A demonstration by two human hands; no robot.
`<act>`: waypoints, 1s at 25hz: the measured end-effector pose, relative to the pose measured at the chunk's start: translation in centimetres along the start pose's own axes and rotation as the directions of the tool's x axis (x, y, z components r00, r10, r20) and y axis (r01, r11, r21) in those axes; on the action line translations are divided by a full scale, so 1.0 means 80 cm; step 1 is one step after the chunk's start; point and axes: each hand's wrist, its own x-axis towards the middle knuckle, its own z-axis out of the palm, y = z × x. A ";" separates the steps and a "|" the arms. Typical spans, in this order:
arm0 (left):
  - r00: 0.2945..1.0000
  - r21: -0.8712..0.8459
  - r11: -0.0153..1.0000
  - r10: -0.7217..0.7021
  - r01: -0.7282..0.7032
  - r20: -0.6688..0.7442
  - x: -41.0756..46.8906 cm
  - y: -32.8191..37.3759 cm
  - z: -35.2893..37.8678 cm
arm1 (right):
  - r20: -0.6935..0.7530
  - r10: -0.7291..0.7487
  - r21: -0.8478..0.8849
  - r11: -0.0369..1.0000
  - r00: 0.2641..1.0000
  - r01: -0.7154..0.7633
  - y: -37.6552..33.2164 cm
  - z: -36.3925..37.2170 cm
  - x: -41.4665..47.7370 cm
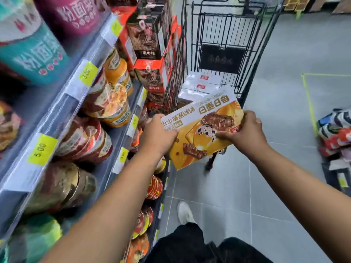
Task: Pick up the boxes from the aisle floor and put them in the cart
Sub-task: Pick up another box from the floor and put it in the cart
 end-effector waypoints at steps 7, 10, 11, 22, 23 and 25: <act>0.999 0.023 0.999 0.043 -0.044 0.006 0.152 0.060 0.015 | -0.054 0.103 0.064 0.993 0.993 -0.100 -0.032 0.012 0.146; 0.999 0.100 0.994 0.049 -0.048 -0.003 0.209 0.078 0.033 | -0.081 0.138 -0.041 0.989 0.987 -0.142 -0.026 0.023 0.210; 0.999 0.125 0.991 0.046 -0.045 -0.007 0.227 0.083 0.041 | -0.073 0.156 -0.067 0.985 0.985 -0.160 -0.021 0.030 0.229; 0.993 0.247 0.968 0.018 -0.046 0.115 0.362 0.035 0.177 | 0.098 0.418 -0.056 0.909 0.903 -0.414 0.073 0.129 0.352; 0.992 0.258 0.965 0.018 -0.051 0.127 0.372 0.026 0.190 | 0.103 0.434 -0.055 0.901 0.895 -0.430 0.086 0.142 0.361; 0.991 0.269 0.962 0.023 -0.058 0.131 0.391 0.012 0.211 | 0.119 0.461 -0.018 0.886 0.879 -0.463 0.106 0.168 0.373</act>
